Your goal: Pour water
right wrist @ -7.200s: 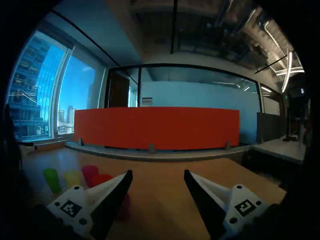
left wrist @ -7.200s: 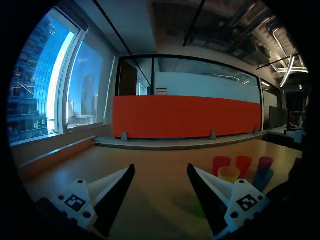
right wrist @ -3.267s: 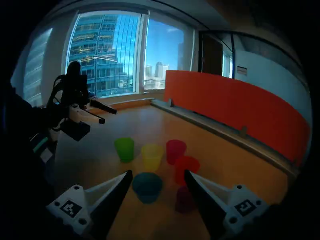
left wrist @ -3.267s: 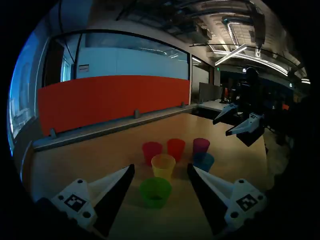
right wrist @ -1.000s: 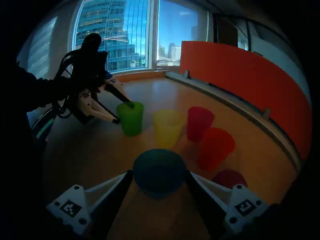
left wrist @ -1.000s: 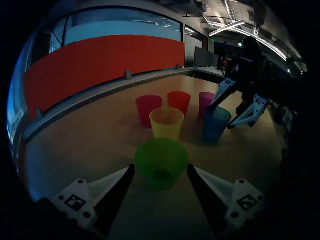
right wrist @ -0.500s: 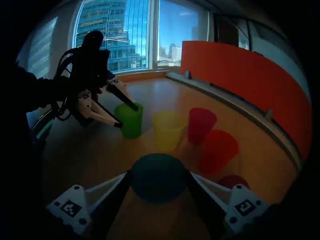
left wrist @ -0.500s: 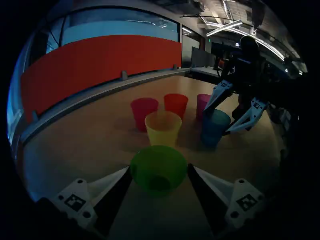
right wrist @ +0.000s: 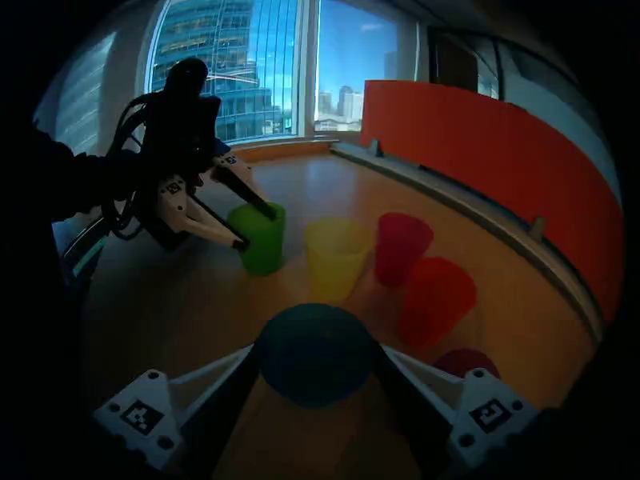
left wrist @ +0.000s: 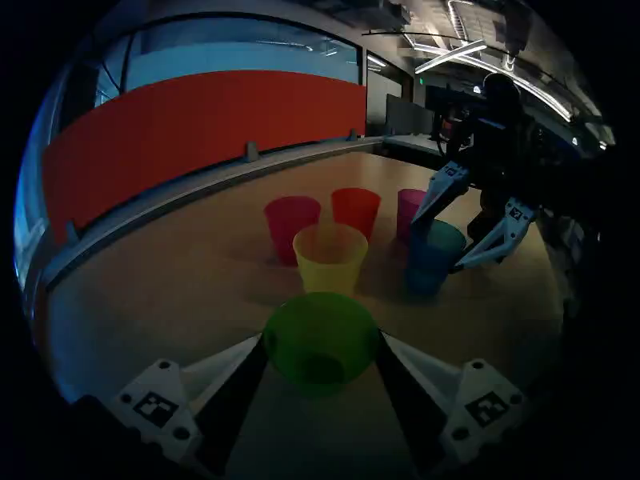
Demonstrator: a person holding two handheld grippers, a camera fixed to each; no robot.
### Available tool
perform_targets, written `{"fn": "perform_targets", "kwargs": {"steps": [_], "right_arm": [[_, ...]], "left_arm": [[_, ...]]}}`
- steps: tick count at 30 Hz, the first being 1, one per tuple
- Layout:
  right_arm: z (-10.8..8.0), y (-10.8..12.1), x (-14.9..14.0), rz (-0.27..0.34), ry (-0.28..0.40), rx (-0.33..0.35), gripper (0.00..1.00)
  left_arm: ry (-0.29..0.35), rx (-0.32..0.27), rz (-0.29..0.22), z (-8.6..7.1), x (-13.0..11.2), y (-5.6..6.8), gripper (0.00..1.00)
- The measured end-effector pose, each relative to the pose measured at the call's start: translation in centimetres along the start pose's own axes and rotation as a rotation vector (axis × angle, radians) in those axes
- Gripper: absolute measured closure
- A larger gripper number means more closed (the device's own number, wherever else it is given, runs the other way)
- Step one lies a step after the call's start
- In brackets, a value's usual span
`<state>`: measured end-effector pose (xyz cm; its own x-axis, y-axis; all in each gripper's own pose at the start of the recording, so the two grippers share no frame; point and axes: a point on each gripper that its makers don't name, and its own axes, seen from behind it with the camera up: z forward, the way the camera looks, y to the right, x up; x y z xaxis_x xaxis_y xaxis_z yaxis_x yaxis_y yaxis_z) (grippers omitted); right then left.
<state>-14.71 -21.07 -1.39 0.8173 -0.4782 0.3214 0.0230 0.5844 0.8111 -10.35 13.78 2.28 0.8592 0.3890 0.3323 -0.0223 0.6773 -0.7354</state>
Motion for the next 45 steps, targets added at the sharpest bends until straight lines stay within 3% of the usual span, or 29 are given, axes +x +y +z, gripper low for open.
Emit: {"fn": "perform_targets", "kwargs": {"steps": [5,21,30,45], "right_arm": [[0.1,0.1,-0.2,-0.005,-0.007,-0.008,0.07],[-0.7,-0.1,0.2,0.005,-0.003,-0.022,0.07],[-2.0,-0.6,2.4,0.017,0.053,-0.03,0.08],[-5.7,-1.0,7.7,0.051,0.197,-0.071,0.08]], "left_arm": [[-0.001,0.001,0.005,-0.1,0.0,0.1,0.11],[0.015,0.0,0.011,-0.7,0.9,0.2,0.11],[0.056,0.006,0.013,-1.6,2.8,0.6,0.11],[0.188,0.021,-0.004,-5.0,8.1,1.8,0.11]]}}
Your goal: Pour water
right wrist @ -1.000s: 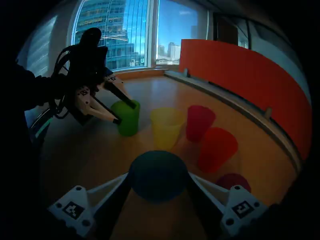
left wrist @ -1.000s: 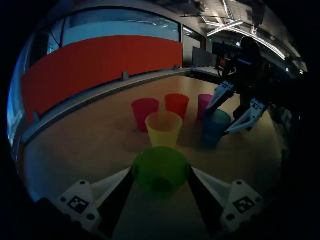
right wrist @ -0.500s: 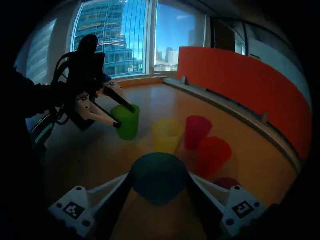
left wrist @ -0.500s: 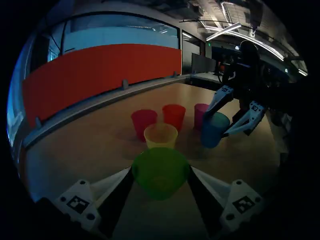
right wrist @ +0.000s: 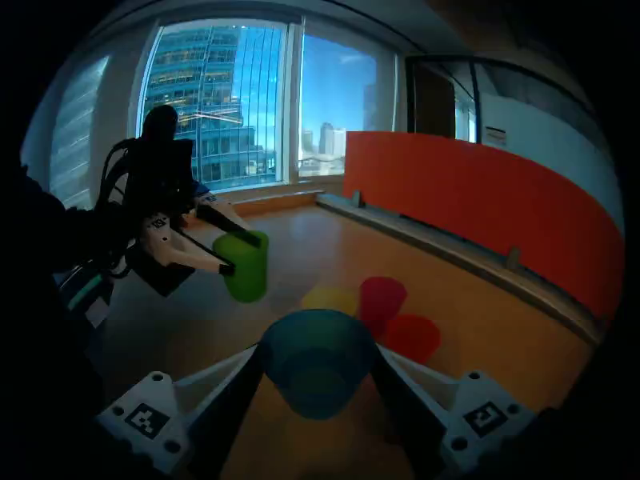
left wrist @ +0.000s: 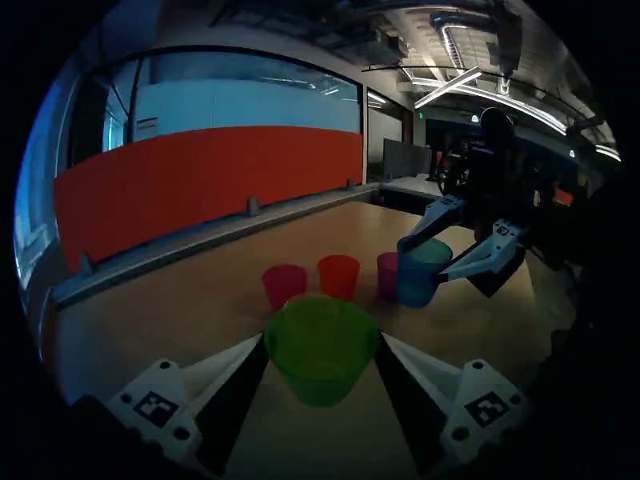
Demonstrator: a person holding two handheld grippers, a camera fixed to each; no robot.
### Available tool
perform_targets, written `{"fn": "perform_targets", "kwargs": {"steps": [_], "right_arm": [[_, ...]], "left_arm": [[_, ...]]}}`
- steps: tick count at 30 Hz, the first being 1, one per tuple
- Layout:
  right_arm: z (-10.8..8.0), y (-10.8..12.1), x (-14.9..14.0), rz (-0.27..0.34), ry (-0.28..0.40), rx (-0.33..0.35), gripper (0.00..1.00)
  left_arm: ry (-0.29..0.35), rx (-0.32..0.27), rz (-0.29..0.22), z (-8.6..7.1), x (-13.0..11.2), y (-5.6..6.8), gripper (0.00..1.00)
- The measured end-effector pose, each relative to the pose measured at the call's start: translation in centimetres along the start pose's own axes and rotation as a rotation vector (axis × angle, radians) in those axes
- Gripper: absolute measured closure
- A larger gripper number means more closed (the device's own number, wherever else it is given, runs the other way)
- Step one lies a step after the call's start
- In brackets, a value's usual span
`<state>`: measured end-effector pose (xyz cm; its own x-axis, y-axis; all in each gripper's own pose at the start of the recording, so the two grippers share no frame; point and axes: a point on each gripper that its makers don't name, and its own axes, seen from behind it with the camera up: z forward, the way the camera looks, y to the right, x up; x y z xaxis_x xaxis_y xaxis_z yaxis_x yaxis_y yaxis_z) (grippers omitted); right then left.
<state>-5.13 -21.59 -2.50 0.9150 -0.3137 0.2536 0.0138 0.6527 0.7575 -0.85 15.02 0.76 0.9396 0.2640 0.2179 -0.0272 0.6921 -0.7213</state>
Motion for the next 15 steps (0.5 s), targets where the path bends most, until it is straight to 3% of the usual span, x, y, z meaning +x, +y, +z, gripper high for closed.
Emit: {"fn": "perform_targets", "kwargs": {"steps": [15], "right_arm": [[-1.9,-0.6,4.5,0.004,0.131,-0.045,0.08]], "left_arm": [[0.143,-0.003,-0.013,-1.3,4.9,2.1,0.11]]}}
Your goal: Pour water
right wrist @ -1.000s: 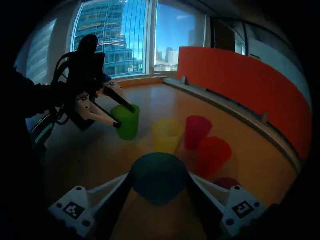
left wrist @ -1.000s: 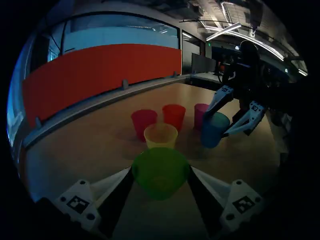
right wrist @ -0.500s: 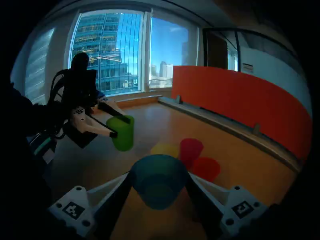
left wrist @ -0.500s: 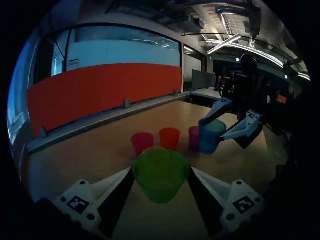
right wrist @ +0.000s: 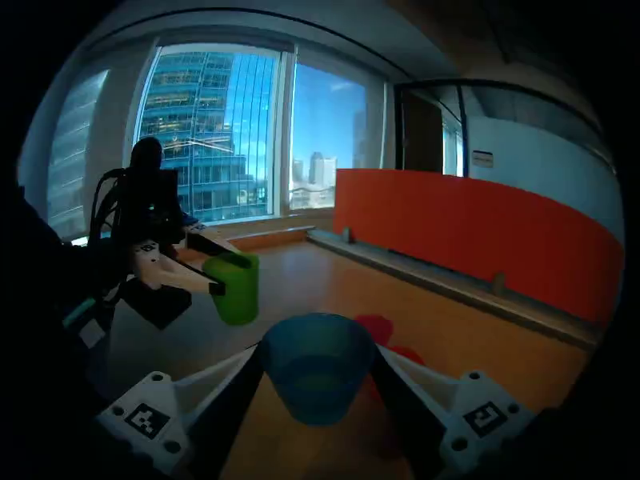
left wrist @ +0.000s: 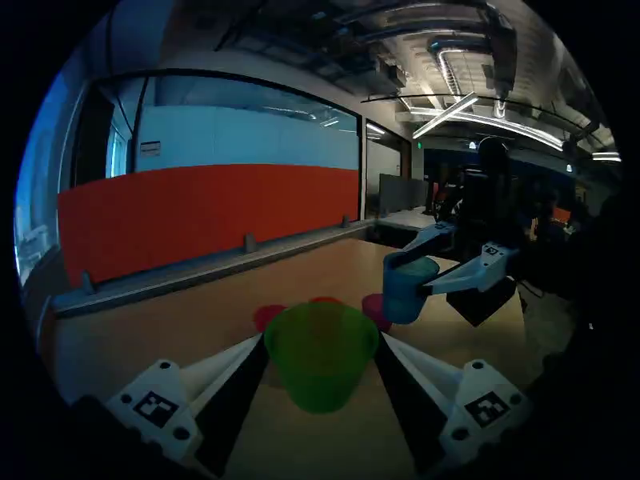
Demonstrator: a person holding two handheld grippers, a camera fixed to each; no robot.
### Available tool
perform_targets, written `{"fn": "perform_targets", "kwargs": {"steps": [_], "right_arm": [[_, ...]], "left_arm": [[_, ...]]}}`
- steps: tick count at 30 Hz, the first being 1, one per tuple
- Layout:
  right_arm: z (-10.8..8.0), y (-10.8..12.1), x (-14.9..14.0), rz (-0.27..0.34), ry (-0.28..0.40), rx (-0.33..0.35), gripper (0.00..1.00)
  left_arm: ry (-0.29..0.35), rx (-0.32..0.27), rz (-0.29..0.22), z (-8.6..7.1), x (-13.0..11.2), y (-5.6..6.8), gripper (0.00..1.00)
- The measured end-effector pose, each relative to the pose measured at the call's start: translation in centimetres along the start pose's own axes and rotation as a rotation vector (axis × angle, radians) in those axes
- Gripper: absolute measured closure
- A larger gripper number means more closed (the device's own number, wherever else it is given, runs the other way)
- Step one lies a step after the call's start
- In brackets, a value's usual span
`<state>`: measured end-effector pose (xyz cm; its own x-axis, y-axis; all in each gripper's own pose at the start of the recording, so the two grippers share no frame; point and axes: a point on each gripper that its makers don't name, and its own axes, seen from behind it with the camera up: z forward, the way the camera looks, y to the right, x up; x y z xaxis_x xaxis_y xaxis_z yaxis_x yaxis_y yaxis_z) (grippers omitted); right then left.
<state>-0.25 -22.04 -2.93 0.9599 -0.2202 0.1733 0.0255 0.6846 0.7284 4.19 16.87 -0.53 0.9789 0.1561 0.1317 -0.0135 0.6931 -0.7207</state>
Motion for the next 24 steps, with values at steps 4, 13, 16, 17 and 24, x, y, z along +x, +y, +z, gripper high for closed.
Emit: {"fn": "perform_targets", "kwargs": {"steps": [4,13,16,17,24], "right_arm": [[-0.2,0.0,0.6,-0.012,0.02,-0.016,0.08],[-0.2,-0.4,1.8,0.001,0.063,-0.026,0.08],[-0.1,-0.5,2.2,0.006,0.076,-0.03,0.08],[-0.1,-0.5,2.4,0.009,0.08,-0.031,0.08],[-0.1,-0.7,3.3,0.022,0.101,-0.027,0.08]], "left_arm": [[0.035,0.009,-0.004,-0.1,1.1,0.2,0.11],[0.076,0.003,-0.009,-0.2,2.4,1.0,0.11],[0.089,0.002,-0.006,-0.2,2.8,1.2,0.11],[0.094,0.001,-0.006,-0.2,3.0,1.3,0.11],[0.109,-0.004,-0.006,-0.2,3.3,1.9,0.11]]}}
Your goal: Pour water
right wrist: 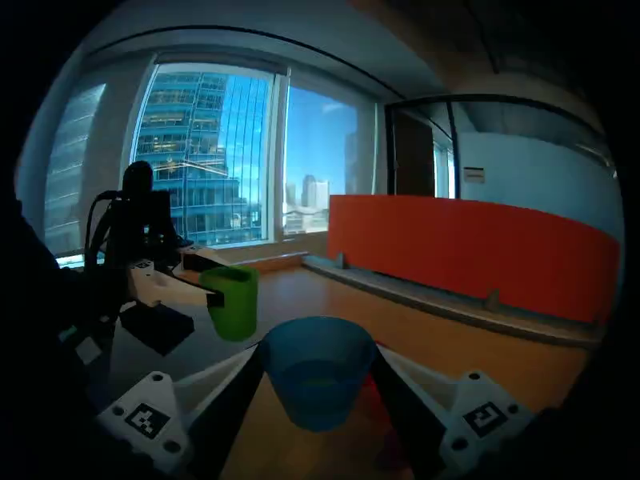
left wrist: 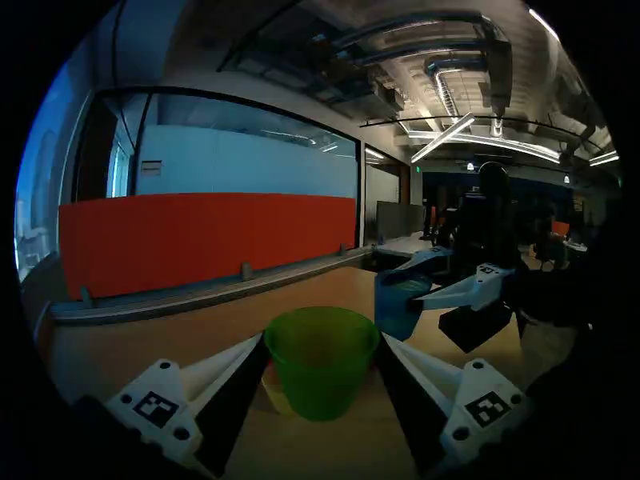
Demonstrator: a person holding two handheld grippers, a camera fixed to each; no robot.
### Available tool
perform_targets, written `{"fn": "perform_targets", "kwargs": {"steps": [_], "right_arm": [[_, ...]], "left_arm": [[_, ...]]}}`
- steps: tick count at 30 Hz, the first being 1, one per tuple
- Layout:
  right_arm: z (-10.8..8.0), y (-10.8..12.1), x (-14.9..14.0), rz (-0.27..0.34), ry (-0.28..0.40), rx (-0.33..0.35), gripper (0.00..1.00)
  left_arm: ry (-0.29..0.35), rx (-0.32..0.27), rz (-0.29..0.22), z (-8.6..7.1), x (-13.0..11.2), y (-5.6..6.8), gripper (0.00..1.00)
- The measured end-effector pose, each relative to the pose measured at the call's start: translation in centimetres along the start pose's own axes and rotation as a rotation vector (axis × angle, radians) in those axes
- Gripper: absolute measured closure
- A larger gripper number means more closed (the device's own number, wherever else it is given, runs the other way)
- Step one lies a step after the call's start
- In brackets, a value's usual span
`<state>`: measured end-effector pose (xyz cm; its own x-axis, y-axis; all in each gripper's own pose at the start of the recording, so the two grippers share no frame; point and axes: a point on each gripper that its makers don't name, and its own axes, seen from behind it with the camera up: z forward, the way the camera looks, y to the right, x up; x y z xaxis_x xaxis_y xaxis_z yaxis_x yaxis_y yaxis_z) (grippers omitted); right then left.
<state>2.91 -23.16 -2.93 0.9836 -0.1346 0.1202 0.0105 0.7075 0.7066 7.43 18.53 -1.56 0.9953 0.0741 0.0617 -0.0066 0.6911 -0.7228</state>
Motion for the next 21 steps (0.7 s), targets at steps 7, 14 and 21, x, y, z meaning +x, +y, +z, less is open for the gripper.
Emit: {"fn": "perform_targets", "kwargs": {"steps": [7,14,21], "right_arm": [[0.0,0.1,0.2,-0.005,0.003,-0.004,0.08],[0.0,0.3,0.7,-0.002,0.011,-0.005,0.08],[0.1,0.5,1.5,-0.016,0.015,-0.008,0.08]], "left_arm": [[0.009,-0.004,0.012,0.1,0.2,0.3,0.11],[0.013,-0.014,0.014,0.2,0.3,0.7,0.11],[0.008,-0.026,0.019,0.4,0.0,1.3,0.11]]}}
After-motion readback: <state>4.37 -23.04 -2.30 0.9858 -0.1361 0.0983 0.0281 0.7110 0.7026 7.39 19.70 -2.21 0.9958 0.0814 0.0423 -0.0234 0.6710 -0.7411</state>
